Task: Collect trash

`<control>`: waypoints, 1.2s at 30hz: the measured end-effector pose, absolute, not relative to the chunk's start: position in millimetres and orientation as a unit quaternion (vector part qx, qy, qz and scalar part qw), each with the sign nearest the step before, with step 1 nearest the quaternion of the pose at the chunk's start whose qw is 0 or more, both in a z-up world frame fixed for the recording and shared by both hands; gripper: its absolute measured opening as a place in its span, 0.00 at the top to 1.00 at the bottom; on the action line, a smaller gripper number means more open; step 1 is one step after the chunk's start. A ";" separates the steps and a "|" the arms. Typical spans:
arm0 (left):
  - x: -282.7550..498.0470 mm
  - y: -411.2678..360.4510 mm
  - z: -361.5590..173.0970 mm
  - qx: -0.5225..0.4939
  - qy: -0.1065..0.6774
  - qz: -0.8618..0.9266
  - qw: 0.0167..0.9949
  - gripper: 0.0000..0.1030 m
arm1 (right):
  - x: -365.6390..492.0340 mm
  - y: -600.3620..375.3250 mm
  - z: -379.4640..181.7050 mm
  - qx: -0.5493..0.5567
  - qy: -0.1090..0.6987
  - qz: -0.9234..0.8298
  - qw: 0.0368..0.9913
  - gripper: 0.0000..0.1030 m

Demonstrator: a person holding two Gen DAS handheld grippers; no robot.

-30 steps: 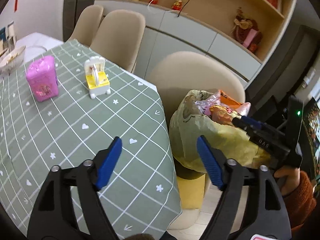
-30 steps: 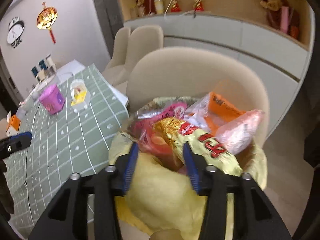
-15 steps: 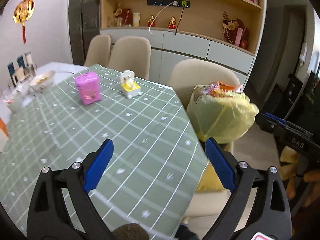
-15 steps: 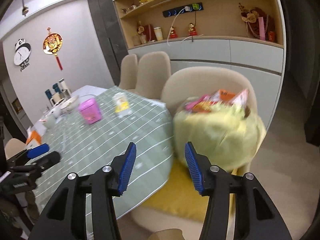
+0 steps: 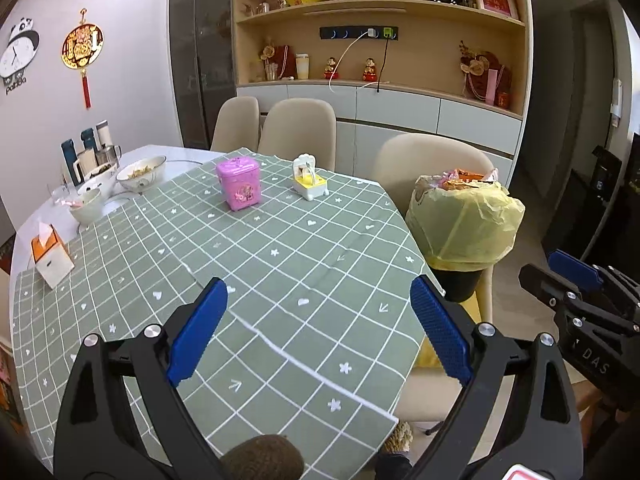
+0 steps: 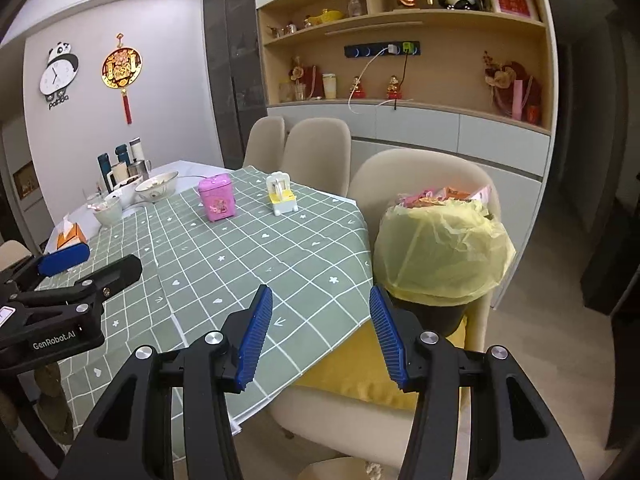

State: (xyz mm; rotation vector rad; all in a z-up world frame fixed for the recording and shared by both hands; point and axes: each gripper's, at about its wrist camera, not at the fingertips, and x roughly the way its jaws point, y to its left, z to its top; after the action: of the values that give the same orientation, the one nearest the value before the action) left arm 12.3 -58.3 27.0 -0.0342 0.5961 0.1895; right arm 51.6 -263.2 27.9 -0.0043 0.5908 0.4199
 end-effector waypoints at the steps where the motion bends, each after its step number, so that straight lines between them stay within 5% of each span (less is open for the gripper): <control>1: 9.6 -58.0 26.8 -0.018 0.293 0.093 0.951 0.14 | 49.7 -263.9 28.8 0.001 0.289 0.205 0.935 0.53; 36: -2.4 -63.0 33.4 -0.009 0.279 0.084 0.957 0.14 | 45.2 -265.9 37.2 0.007 0.286 0.202 0.937 0.53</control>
State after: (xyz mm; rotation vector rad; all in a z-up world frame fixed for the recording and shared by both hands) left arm -2.4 -63.0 33.4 -0.0182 0.5666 0.1702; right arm 45.2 -265.9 37.2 0.0142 0.5836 0.4123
